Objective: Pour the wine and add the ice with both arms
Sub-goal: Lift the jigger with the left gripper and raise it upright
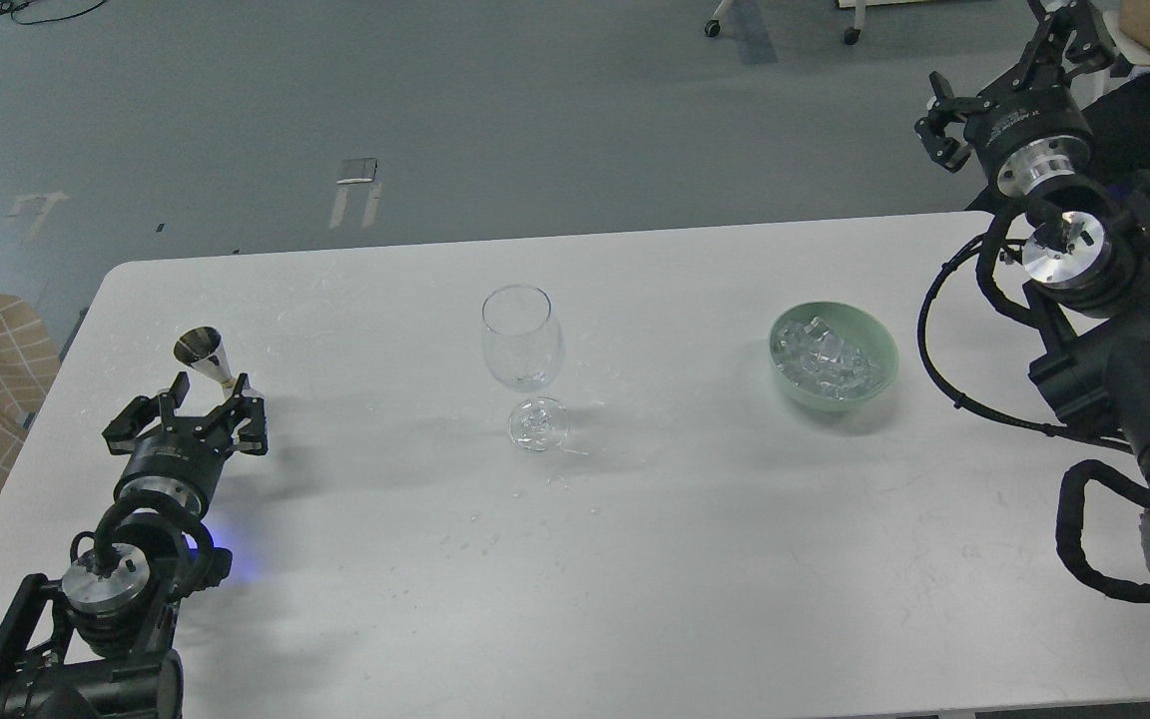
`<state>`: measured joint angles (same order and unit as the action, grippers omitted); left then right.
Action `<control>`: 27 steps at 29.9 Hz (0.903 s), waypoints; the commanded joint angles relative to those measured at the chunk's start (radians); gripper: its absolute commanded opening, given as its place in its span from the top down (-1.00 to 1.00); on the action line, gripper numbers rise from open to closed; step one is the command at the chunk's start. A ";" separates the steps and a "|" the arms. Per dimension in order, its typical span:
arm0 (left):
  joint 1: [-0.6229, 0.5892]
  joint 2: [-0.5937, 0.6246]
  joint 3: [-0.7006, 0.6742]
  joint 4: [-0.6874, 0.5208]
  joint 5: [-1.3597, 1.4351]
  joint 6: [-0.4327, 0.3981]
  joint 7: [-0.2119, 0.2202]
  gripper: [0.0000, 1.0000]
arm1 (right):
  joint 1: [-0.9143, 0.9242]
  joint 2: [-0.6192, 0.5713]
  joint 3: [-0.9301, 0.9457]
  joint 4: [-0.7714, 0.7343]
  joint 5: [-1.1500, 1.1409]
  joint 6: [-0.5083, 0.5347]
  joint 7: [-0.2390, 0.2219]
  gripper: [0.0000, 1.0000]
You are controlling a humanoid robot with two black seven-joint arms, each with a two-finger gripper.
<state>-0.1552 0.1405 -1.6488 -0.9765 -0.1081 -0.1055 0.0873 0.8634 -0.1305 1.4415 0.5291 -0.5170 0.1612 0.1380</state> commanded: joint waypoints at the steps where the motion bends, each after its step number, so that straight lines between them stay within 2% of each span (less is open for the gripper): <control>1: -0.021 0.011 0.000 0.039 -0.008 -0.003 0.002 -0.23 | -0.004 -0.001 0.000 0.000 0.000 0.000 0.000 -1.00; 6: -0.041 0.013 -0.002 0.044 -0.013 -0.003 0.020 -0.36 | -0.001 -0.001 0.000 0.000 -0.002 0.000 0.000 -1.00; 15: -0.058 0.013 0.000 0.050 -0.013 -0.005 0.032 -0.36 | -0.003 -0.001 -0.001 -0.001 -0.002 0.000 0.000 -1.00; 18: -0.079 0.013 0.000 0.091 -0.013 -0.010 0.045 -0.37 | -0.003 -0.001 0.000 -0.001 -0.002 0.000 0.000 -1.00; 27: -0.147 0.011 -0.002 0.179 -0.015 -0.019 0.043 -0.37 | -0.004 -0.001 -0.001 -0.001 -0.002 -0.002 0.000 -1.00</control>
<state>-0.2823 0.1523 -1.6505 -0.8218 -0.1228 -0.1252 0.1319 0.8592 -0.1332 1.4404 0.5276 -0.5185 0.1604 0.1380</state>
